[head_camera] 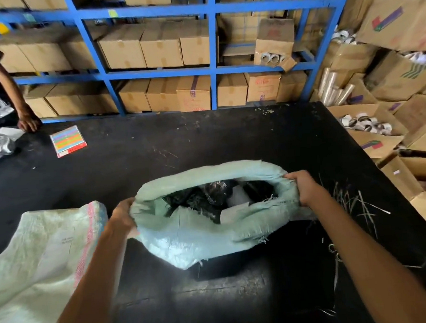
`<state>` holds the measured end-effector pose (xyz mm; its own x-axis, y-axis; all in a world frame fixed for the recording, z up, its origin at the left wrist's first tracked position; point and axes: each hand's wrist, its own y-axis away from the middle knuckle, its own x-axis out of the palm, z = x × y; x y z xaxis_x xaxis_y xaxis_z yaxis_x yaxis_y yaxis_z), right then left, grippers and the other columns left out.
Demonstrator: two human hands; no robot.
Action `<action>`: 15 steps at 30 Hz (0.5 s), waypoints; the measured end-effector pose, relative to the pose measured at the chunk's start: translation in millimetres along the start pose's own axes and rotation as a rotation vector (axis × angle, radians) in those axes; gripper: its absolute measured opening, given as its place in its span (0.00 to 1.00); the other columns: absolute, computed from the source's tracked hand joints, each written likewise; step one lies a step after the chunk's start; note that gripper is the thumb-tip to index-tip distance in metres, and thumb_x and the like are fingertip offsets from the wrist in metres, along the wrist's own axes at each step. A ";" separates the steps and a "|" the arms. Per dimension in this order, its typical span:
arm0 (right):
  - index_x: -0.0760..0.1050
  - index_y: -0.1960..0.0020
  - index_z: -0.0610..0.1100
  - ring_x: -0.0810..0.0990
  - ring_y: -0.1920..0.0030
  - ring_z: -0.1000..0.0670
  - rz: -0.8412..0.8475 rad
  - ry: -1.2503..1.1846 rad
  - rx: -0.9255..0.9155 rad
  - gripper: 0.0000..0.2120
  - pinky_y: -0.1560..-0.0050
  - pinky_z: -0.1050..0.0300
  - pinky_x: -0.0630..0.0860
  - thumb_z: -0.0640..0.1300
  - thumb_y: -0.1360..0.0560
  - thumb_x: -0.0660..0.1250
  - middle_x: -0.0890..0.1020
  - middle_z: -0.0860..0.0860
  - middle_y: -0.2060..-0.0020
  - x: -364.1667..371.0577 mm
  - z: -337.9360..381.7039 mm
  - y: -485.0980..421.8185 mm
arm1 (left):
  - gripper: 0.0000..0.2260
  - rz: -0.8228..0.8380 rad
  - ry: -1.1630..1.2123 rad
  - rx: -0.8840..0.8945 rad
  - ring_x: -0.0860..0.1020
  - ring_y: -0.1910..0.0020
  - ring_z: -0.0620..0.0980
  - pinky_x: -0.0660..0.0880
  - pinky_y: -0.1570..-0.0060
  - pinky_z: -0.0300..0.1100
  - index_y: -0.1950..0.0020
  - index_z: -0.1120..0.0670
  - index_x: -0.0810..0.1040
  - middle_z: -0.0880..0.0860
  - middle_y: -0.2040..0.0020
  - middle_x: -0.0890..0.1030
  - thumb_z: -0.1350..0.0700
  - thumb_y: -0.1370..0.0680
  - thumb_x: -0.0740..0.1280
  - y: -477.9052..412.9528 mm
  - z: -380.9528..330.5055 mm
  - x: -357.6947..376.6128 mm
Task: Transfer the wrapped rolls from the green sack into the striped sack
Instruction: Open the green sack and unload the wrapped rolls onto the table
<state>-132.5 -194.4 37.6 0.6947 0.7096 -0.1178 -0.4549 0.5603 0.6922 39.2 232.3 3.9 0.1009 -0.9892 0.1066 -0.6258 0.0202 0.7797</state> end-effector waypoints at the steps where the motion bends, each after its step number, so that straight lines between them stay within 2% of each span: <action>1: 0.76 0.60 0.39 0.78 0.65 0.41 0.014 -0.016 0.019 0.09 0.57 0.51 0.77 0.40 0.25 0.60 0.79 0.42 0.69 -5.5 1.0 0.8 | 0.13 0.000 0.012 -0.044 0.81 0.60 0.56 0.79 0.61 0.47 0.53 0.56 0.80 0.56 0.60 0.82 0.53 0.20 0.58 1.6 -2.4 -11.1; 4: 0.71 0.67 0.41 0.74 0.68 0.42 0.040 -0.032 0.057 0.12 0.60 0.52 0.75 0.39 0.25 0.56 0.76 0.44 0.78 -7.8 2.2 -0.9 | 0.09 0.000 0.056 -0.060 0.78 0.59 0.56 0.80 0.66 0.47 0.57 0.53 0.75 0.55 0.61 0.80 0.52 0.21 0.59 4.7 -14.6 -22.8; 5: 0.71 0.67 0.40 0.74 0.68 0.42 0.044 -0.042 0.066 0.13 0.60 0.51 0.75 0.39 0.25 0.56 0.76 0.44 0.78 -4.8 3.0 -2.2 | 0.10 0.047 0.062 -0.057 0.79 0.57 0.57 0.81 0.61 0.49 0.55 0.54 0.78 0.56 0.60 0.83 0.51 0.22 0.60 5.5 -18.6 -21.1; 7: 0.73 0.64 0.39 0.76 0.66 0.41 0.061 -0.077 0.073 0.11 0.58 0.49 0.76 0.40 0.26 0.57 0.78 0.43 0.76 0.3 5.4 -2.7 | 0.15 0.192 0.047 -0.027 0.81 0.47 0.59 0.77 0.44 0.55 0.45 0.55 0.82 0.58 0.49 0.85 0.47 0.25 0.65 10.5 -28.0 -15.6; 8: 0.74 0.62 0.39 0.77 0.64 0.41 0.061 -0.087 0.068 0.10 0.57 0.48 0.77 0.41 0.27 0.58 0.79 0.42 0.73 1.1 6.5 -5.0 | 0.18 0.259 0.032 -0.002 0.80 0.43 0.60 0.75 0.39 0.56 0.40 0.54 0.81 0.59 0.44 0.84 0.46 0.26 0.67 13.1 -33.4 -12.3; 12: 0.77 0.57 0.38 0.79 0.60 0.40 0.091 -0.117 0.043 0.11 0.55 0.47 0.78 0.43 0.26 0.59 0.80 0.41 0.64 3.9 17.0 -6.3 | 0.20 0.326 -0.023 0.059 0.82 0.46 0.58 0.78 0.43 0.54 0.35 0.49 0.79 0.55 0.36 0.81 0.52 0.26 0.72 12.1 -47.5 -0.3; 15: 0.77 0.58 0.39 0.80 0.59 0.40 0.092 -0.142 0.002 0.09 0.54 0.47 0.79 0.43 0.27 0.61 0.81 0.40 0.62 7.1 28.3 -10.1 | 0.27 0.291 0.030 0.022 0.80 0.37 0.57 0.75 0.37 0.55 0.31 0.51 0.78 0.56 0.32 0.79 0.54 0.30 0.75 3.8 -56.5 1.8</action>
<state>-107.2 -207.1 49.9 0.7220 0.6902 0.0484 -0.5193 0.4945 0.6970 80.7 238.9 41.8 -0.0631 -0.9376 0.3421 -0.6487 0.2990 0.6998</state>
